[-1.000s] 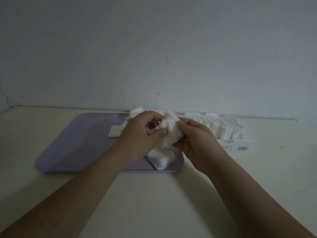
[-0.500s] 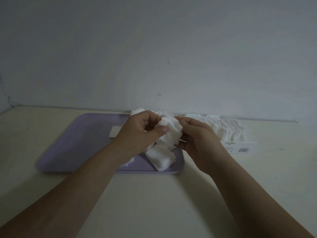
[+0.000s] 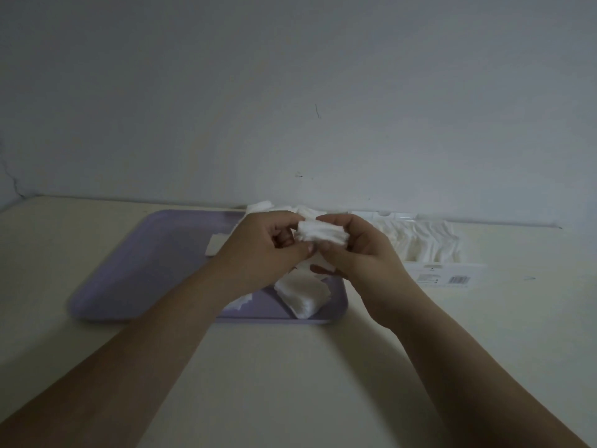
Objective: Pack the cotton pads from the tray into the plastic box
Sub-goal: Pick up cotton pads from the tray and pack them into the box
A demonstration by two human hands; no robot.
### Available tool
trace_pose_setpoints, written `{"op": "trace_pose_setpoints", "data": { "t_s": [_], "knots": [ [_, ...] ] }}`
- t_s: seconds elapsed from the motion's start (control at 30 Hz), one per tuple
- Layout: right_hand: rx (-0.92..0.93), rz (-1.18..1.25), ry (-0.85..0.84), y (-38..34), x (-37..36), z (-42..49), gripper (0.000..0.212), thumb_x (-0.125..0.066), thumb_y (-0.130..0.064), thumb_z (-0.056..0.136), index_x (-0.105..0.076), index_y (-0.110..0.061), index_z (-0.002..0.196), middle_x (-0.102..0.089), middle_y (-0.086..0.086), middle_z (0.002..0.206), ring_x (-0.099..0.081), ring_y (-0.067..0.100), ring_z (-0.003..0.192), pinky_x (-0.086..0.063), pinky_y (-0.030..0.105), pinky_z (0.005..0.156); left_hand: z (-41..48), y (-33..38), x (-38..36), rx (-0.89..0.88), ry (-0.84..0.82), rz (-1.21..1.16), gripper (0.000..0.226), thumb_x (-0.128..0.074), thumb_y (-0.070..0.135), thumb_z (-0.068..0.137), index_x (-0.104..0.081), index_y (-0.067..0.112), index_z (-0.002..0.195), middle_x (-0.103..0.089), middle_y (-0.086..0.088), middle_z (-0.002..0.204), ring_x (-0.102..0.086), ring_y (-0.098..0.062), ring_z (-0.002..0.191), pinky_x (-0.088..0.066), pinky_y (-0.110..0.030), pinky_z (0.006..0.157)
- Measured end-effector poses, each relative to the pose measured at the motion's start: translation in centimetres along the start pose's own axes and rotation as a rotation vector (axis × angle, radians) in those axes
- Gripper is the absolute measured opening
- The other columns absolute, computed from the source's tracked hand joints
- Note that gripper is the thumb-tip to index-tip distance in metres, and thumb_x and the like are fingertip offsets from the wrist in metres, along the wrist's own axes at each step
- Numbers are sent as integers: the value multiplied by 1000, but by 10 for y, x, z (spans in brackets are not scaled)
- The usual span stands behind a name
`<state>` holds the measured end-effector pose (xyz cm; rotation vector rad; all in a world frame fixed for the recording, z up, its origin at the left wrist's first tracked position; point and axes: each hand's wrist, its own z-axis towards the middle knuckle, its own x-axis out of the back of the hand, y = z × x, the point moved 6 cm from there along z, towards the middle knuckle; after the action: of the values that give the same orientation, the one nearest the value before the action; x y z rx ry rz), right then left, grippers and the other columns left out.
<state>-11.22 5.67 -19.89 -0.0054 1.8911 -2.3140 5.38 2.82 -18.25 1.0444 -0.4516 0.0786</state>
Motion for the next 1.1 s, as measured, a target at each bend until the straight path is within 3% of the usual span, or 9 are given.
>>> {"op": "trace_pose_setpoints", "data": {
  "t_s": [0.17,0.33,0.47,0.57,0.7,0.8,0.9,1.03,1.1],
  "knots": [
    [-123,225,33,4,-8,-2,28,-60,-28,104,-69,-6,118,-75,20,116,-73,32,109,-59,49,94,-2,3,-6,40,-37,-73,17,-81,15,86,-78,21,101,-60,-27,74,-51,-17,68,-46,-31,67],
    [-154,290,119,4,-3,-2,31,-56,-20,105,-65,2,125,-72,24,116,-72,34,102,-57,48,91,-4,2,-10,90,-52,-40,25,-82,15,86,-76,27,107,-50,-7,63,-43,-14,58,-37,-27,57],
    [-176,295,112,5,-6,-4,26,-54,-15,106,-65,-1,126,-73,23,116,-73,28,100,-61,37,83,-5,5,-15,86,-50,-41,18,-81,20,84,-74,18,101,-60,-29,77,-51,-20,66,-47,-42,64],
    [-191,314,86,8,-10,-4,26,-50,-16,108,-64,-3,125,-76,20,110,-76,27,96,-63,33,78,-5,4,-19,92,-62,-13,18,-79,19,85,-71,9,97,-67,-30,90,-59,-22,74,-56,-54,75],
    [-184,168,82,8,-5,-2,26,-53,-28,107,-69,-15,122,-76,12,117,-73,27,110,-59,45,96,-5,1,-13,86,-77,38,15,-77,22,90,-69,9,89,-62,-25,78,-50,-14,66,-42,-33,63],
    [-131,102,0,3,-5,0,26,-64,-20,101,-66,-19,127,-75,6,116,-75,20,104,-61,42,89,-2,0,-4,88,-12,123,25,-73,29,94,-65,9,80,-52,-11,64,-44,-9,61,-35,-28,57],
    [-44,-40,-39,1,-2,1,47,-71,-4,94,-61,-23,136,-71,1,117,-74,22,105,-64,46,85,0,-2,-1,102,-46,201,30,-67,37,97,-64,16,76,-47,9,57,-42,-5,54,-35,-21,53],
    [-13,-84,28,5,2,0,34,-69,-3,96,-67,-16,126,-72,14,117,-73,33,106,-64,48,83,0,-7,-2,145,-73,198,11,-65,36,98,-67,25,98,-57,-1,63,-53,-9,58,-44,-29,58],
    [-35,-64,100,9,9,1,28,-67,0,96,-68,-10,122,-72,19,115,-73,38,106,-64,51,83,-1,-6,0,163,-26,150,23,-71,31,92,-64,34,114,-64,8,73,-58,-6,62,-48,-26,63]
  ]
}}
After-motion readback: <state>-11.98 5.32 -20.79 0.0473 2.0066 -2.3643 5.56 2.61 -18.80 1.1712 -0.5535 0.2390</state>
